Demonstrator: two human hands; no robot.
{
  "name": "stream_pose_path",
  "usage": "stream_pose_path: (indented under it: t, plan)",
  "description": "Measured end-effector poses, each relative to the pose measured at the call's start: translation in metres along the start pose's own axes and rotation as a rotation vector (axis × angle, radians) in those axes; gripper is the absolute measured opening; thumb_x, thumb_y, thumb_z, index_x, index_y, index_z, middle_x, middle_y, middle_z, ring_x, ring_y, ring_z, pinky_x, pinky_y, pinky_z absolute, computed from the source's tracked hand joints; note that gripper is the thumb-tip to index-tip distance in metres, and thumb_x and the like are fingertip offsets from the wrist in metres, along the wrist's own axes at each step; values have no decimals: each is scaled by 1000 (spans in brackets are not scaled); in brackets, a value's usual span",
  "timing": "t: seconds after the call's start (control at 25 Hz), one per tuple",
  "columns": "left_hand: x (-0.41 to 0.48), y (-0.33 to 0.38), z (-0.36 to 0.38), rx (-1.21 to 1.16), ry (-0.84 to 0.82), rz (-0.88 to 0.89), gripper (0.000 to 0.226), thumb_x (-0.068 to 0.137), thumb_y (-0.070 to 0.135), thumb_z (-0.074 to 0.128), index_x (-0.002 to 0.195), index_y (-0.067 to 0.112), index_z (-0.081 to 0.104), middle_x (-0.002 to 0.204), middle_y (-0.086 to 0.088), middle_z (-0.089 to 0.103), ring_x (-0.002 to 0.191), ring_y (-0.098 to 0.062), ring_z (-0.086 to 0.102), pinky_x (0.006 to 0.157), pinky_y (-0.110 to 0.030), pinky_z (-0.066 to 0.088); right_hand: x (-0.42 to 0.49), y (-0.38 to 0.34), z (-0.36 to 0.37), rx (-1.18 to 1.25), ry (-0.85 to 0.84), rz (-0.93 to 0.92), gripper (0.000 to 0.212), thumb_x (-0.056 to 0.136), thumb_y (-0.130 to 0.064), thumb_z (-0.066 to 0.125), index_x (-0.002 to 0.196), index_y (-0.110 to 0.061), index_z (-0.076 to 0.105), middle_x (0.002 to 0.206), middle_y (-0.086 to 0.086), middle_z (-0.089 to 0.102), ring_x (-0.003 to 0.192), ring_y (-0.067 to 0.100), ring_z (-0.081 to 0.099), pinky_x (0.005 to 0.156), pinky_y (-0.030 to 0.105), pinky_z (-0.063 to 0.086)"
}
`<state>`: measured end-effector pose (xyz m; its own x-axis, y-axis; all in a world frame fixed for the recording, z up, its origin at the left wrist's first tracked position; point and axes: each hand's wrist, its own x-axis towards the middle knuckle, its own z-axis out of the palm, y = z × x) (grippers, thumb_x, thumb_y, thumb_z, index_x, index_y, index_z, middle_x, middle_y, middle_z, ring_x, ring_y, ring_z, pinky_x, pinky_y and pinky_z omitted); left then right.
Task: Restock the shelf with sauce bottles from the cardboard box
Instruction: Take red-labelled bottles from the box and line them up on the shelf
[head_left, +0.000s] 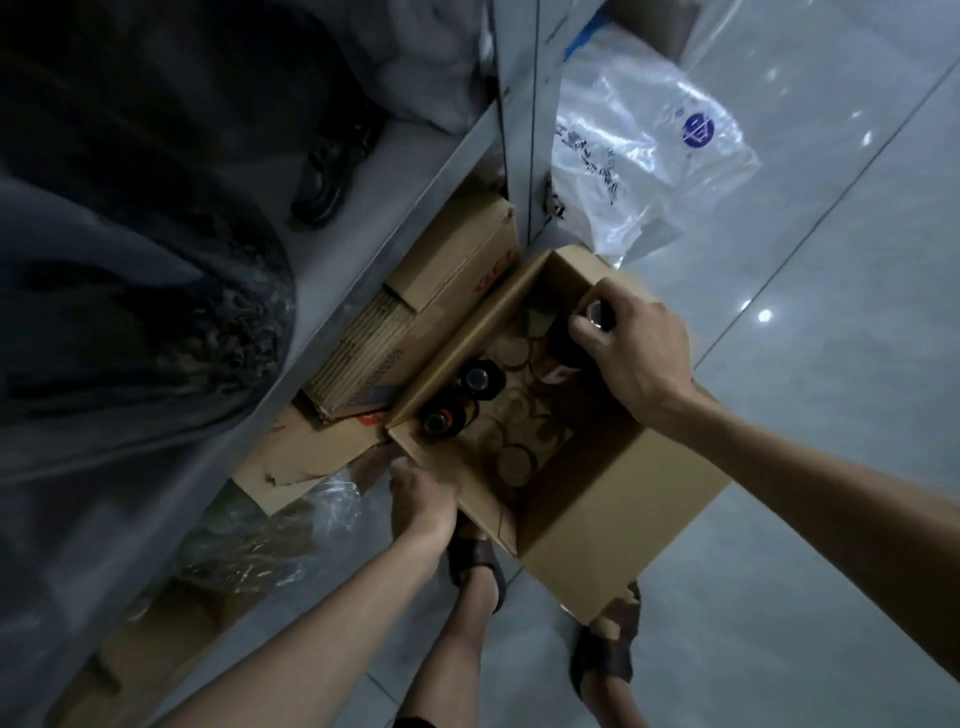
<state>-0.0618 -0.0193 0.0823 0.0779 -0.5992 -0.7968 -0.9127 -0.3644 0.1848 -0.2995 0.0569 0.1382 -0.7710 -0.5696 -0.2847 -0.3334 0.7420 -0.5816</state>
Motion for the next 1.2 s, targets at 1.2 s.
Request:
stream_pose_path:
  t: [1.2]
  plan:
    - [-683,5,-561,-808,484,1316,50,72,25,84,117,21,62,102,-3,74,92,-22,72,81,-41,60,-442,-689,-576,715,-413,-1130,13,91,-19,70,80,-14,63,63,-7,58,46,2,52,45,15,37]
